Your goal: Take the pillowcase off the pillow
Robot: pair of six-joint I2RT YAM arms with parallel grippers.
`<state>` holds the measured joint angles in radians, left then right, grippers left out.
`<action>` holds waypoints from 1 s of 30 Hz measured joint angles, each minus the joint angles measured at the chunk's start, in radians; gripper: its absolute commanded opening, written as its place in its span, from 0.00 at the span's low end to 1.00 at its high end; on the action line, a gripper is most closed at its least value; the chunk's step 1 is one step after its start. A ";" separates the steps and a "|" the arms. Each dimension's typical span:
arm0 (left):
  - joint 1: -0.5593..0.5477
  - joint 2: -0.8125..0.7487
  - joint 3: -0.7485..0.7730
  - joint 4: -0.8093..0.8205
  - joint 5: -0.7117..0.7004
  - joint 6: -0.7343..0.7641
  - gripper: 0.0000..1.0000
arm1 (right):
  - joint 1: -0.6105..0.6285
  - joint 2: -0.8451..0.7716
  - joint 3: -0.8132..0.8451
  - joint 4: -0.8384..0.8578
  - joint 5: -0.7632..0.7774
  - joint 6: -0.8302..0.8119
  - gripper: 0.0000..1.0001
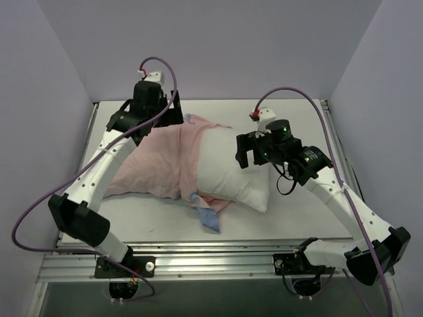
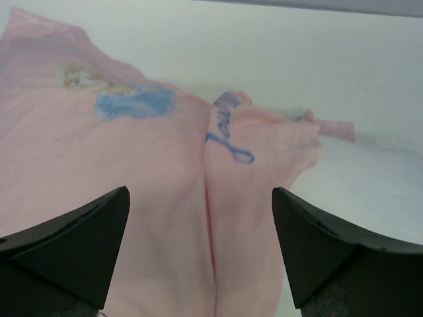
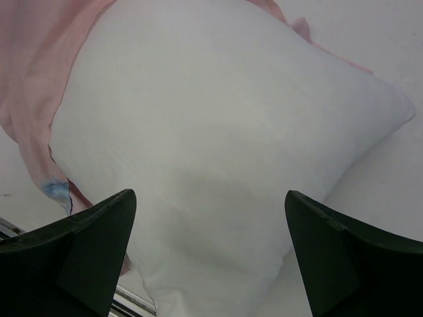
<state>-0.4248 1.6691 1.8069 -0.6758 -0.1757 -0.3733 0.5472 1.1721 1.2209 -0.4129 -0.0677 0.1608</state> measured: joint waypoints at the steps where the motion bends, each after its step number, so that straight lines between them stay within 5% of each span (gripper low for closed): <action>1: 0.001 -0.051 -0.059 -0.004 -0.008 -0.016 0.97 | 0.010 0.018 0.006 0.005 -0.001 -0.014 0.91; 5: 0.020 -0.193 -0.295 -0.031 -0.019 -0.082 0.97 | 0.065 0.103 0.016 0.035 -0.011 -0.068 0.93; 10: 0.068 -0.145 -0.465 -0.006 0.014 -0.117 0.97 | 0.096 0.177 -0.034 0.100 -0.044 -0.085 0.93; 20: 0.090 0.114 -0.241 0.162 0.085 -0.014 0.97 | 0.233 0.246 -0.078 0.154 0.036 -0.083 0.95; 30: 0.091 0.007 -0.326 0.224 0.141 0.018 0.97 | 0.315 0.313 0.097 0.106 0.232 -0.080 1.00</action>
<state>-0.3340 1.6764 1.4811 -0.4522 -0.0345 -0.3550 0.8619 1.4849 1.3174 -0.3065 0.1646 0.0811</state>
